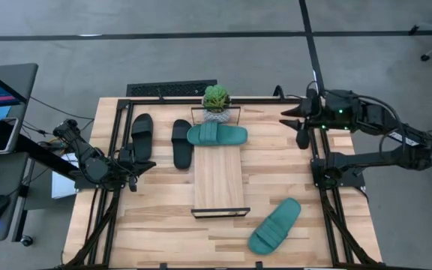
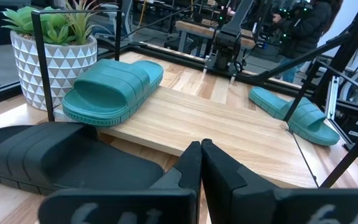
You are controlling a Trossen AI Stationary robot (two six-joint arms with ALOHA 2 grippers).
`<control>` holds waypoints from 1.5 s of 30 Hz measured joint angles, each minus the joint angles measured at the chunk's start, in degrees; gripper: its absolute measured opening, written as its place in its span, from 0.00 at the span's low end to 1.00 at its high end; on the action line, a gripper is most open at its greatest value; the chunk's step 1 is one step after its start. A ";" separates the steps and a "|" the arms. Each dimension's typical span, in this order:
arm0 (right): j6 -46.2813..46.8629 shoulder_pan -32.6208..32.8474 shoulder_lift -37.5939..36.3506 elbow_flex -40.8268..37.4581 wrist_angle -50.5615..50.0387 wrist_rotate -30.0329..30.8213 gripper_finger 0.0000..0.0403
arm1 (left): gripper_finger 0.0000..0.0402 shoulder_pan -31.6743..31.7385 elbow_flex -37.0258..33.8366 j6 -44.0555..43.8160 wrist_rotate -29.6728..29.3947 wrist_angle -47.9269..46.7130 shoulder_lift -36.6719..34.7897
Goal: Pick and place slides into the shelf
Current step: Put the green slide on the shelf
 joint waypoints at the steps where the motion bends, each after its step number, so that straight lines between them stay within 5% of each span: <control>1: -1.13 0.00 -0.15 0.00 -0.99 -0.98 0.29 | 0.00 -0.02 0.00 0.00 0.00 -0.01 0.00; 14: -13.37 0.00 -1.82 0.00 -14.21 -22.87 0.29 | 0.00 -0.01 0.00 0.00 0.00 -0.01 0.01; 27: -22.55 0.00 -6.87 0.00 -25.91 -36.32 0.29 | 0.00 -0.01 0.00 0.00 -0.01 -0.01 0.01; 45: -20.53 0.02 -15.92 0.00 -28.54 -44.02 0.29 | 0.00 -0.01 0.00 0.00 0.00 0.00 0.00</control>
